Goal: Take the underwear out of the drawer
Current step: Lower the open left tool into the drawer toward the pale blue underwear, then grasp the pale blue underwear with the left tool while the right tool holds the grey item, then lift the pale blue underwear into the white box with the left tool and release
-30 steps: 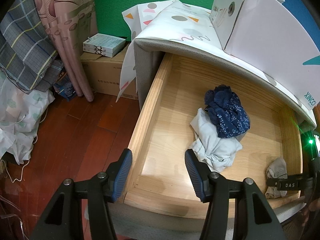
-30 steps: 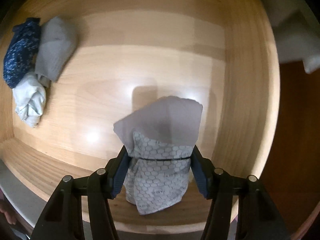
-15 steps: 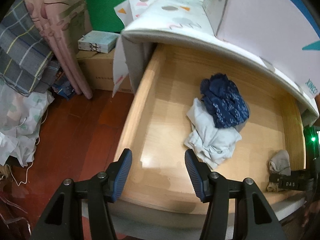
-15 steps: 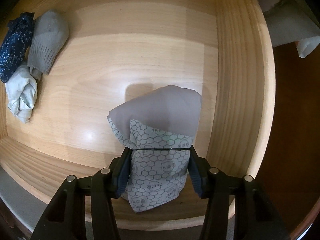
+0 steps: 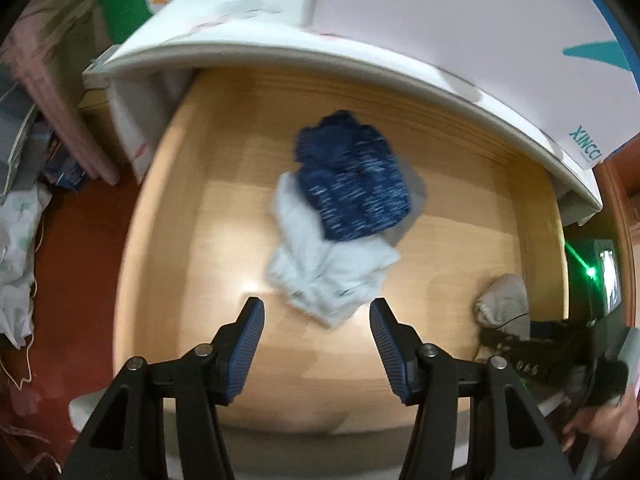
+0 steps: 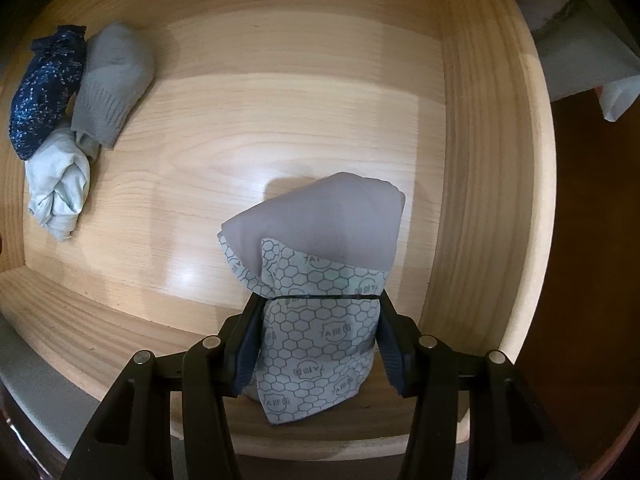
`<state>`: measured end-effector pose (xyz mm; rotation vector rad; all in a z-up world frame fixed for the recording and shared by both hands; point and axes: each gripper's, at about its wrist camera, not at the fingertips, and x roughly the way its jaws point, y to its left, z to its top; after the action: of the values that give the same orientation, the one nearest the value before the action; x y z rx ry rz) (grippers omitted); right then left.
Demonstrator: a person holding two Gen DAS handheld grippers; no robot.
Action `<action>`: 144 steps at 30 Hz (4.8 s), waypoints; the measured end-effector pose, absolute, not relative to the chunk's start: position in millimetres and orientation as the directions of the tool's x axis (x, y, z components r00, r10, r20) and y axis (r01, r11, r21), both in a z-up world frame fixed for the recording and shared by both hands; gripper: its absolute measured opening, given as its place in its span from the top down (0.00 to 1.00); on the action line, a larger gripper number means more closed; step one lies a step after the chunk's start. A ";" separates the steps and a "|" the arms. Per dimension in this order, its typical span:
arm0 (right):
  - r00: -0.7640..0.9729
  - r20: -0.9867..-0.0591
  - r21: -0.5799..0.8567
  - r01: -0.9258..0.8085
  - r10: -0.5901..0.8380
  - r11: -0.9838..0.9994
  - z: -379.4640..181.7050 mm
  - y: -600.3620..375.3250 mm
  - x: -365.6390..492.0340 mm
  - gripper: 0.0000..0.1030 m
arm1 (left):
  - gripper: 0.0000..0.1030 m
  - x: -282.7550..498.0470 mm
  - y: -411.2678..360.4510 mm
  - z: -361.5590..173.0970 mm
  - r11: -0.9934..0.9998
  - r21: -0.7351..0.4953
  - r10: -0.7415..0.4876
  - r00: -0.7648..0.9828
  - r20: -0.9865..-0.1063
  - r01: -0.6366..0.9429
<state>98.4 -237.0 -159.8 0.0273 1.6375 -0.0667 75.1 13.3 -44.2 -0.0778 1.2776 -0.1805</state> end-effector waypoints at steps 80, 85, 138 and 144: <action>-0.067 -0.997 0.043 0.096 0.050 0.994 -169.1 -263.1 97.9 0.53 | 0.63 99.5 8.0 -45.3 0.989 0.011 -0.002 0.086 -0.996 0.149; -0.069 -0.996 0.042 0.101 0.049 0.994 -170.1 -262.0 96.7 0.53 | 0.63 86.6 17.3 -29.8 0.989 -0.011 -0.030 0.132 -0.991 0.147; -0.060 -0.997 0.038 0.065 0.042 0.997 -171.9 -258.0 94.4 0.55 | 0.63 190.9 -94.7 184.9 0.951 0.026 -0.160 0.563 -0.811 0.307; -0.060 -0.997 0.045 0.071 0.050 0.996 -172.8 -260.7 95.6 0.54 | 0.59 197.8 -95.1 166.5 0.958 0.023 -0.141 0.540 -0.830 0.285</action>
<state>95.6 -260.7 -172.8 0.0927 1.6319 -0.0174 197.8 -95.1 166.5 0.1629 0.9691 -0.2544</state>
